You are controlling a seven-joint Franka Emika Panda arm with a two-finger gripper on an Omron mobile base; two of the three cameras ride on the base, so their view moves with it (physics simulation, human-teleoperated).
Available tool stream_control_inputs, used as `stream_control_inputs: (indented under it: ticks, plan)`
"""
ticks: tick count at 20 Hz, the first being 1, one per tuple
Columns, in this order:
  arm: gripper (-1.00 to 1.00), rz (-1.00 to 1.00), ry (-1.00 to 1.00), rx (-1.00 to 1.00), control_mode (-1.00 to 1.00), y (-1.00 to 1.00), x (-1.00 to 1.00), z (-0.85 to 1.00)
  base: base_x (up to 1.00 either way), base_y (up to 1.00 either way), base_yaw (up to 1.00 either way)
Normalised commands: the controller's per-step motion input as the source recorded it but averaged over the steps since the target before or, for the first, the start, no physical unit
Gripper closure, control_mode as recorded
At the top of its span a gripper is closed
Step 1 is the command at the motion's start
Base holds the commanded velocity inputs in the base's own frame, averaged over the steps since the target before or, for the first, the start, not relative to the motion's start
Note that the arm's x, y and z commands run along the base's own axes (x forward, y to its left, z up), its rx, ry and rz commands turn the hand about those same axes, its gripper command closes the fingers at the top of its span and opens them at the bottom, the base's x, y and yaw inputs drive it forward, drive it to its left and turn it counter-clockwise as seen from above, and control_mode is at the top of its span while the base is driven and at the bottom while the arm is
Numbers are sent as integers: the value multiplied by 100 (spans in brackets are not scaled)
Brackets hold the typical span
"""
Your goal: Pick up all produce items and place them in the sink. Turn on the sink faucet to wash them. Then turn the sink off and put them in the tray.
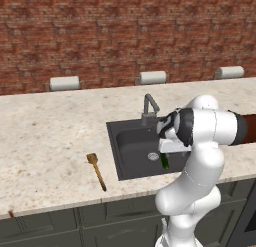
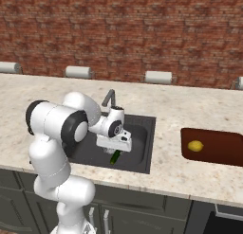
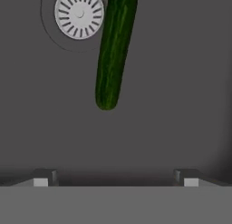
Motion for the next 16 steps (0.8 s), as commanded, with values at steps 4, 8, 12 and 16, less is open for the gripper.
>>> stream_control_inputs:
  ticks: [4, 8, 12, 16]
  plan:
    - [-100, 13, 0, 1, -100, 9, 0, -37, 0, 0, 0]
    - [-100, 9, 0, 3, -100, 2, 0, -34, 0, 0, 0]
    - [-100, 6, -1, 7, -100, 3, 2, -34, 0, 0, 0]
    - [-100, 4, -1, 7, -100, 6, 10, -30, 0, 0, 0]
